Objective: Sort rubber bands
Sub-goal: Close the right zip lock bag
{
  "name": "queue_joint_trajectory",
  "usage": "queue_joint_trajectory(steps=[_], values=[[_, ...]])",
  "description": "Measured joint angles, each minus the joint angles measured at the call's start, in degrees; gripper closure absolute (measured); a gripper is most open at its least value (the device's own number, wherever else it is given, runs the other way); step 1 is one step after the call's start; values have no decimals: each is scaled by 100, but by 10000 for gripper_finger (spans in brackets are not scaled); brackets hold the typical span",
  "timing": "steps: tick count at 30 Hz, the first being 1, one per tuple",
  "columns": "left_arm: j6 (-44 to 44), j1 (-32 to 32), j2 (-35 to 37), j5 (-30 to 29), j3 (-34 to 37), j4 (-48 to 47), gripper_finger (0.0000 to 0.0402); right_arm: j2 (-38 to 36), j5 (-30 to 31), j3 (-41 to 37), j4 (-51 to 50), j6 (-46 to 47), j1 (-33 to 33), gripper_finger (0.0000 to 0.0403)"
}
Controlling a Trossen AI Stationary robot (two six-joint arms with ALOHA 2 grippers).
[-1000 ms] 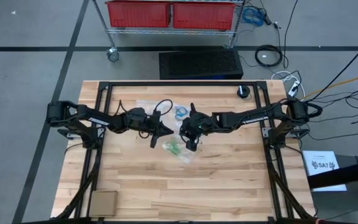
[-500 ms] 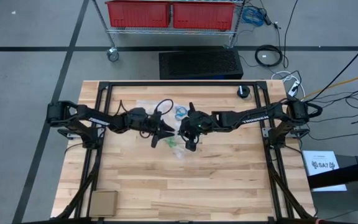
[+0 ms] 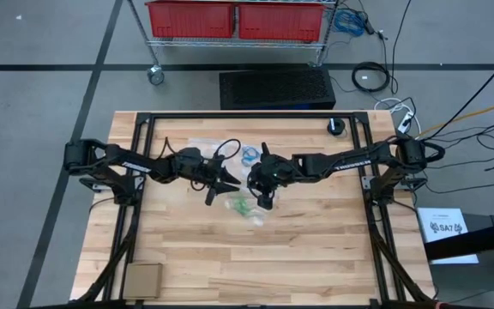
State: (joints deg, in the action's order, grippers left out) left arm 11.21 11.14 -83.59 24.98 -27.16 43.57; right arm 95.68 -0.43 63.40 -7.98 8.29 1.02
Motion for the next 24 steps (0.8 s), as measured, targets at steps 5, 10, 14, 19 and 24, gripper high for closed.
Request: queue_joint_trajectory(steps=[5,10,14,19,24], values=[[-8,-80,-33,-247,-115,-135,278,0,2,1,25,0,0,399],[-85,-77,-83,-473,-355,-626,278,0,4,2,52,0,0,399],[-166,-79,-83,-653,-470,-911,282,0,4,2,85,0,0,399],[-305,-79,-83,-726,-514,-992,339,0,27,2,101,0,7,399],[-310,-81,-83,-719,-514,-901,395,-1,47,2,95,0,8,399]])
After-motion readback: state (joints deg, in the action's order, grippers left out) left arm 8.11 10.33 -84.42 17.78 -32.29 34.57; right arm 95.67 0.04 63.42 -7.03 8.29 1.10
